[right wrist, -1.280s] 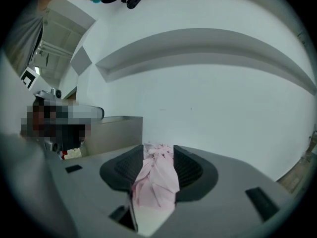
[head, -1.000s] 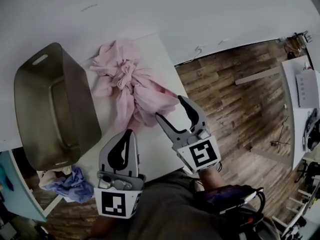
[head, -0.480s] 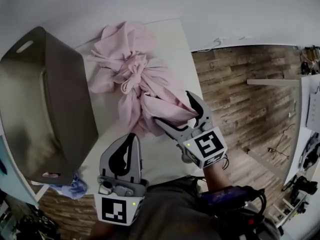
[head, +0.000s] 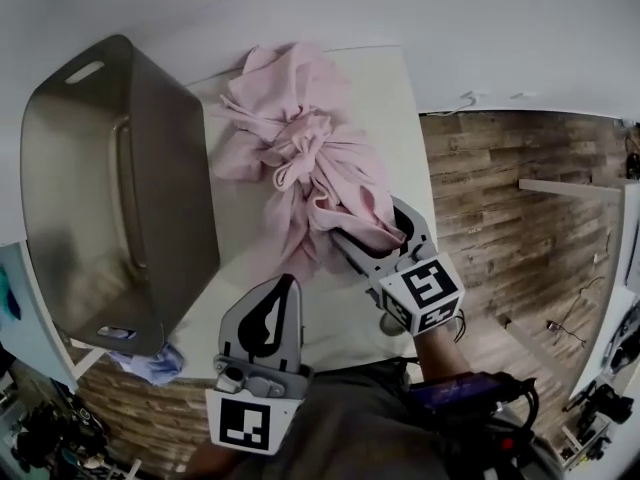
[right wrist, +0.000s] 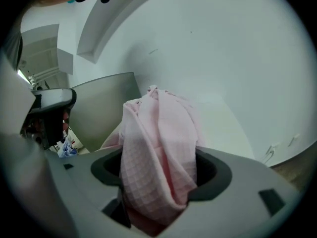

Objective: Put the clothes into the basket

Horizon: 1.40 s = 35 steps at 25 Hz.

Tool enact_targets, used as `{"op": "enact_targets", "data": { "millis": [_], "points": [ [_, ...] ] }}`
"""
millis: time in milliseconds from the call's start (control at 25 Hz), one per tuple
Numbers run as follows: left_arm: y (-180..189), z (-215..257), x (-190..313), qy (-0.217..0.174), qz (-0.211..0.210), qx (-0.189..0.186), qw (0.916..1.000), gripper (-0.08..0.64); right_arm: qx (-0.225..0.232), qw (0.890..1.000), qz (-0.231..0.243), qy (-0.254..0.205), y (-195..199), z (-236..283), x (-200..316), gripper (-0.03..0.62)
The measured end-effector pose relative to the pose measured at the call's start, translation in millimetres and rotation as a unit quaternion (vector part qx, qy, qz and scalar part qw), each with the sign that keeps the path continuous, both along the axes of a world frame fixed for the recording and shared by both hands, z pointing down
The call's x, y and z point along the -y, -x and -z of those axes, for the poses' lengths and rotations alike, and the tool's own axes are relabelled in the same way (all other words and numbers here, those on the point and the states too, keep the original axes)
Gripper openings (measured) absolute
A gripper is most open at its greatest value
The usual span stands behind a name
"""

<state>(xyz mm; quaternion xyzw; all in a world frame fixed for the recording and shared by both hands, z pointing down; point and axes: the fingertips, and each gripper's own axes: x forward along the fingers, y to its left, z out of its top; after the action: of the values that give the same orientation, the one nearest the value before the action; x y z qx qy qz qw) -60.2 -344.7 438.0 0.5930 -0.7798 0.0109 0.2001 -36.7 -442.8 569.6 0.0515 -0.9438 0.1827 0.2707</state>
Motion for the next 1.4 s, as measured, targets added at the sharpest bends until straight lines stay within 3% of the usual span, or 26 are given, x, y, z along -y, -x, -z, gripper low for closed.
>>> {"op": "enact_targets", "data": {
  "millis": [200,320,600,1040,1400],
  "points": [
    [-1.0,14.5,-10.4,-0.007,0.016,0.013,0.9998,0.008,-0.004,1.000,-0.005,-0.030,-2.1,10.4,4.0,0.176],
    [-0.9,24.5,-22.3,-0.013,0.021,0.024,0.9994,0.008,0.015,0.998,-0.022,-0.059,-0.6,25.0,5.0,0.104],
    [10.8,54.8,-65.6,-0.039,0.045,0.051,0.9969,0.008,0.064,0.991,-0.049,-0.111,11.7,73.0,-12.3,0.078],
    [18.2,112.7,-125.5,-0.093,0.071,0.081,0.9898,0.008,0.143,0.968,-0.088,-0.185,19.4,174.5,-24.6,0.075],
    [22.7,164.4,-183.7,-0.158,0.090,0.114,0.9766,0.008,0.223,0.939,-0.106,-0.238,15.5,280.1,-52.9,0.077]
  ]
}}
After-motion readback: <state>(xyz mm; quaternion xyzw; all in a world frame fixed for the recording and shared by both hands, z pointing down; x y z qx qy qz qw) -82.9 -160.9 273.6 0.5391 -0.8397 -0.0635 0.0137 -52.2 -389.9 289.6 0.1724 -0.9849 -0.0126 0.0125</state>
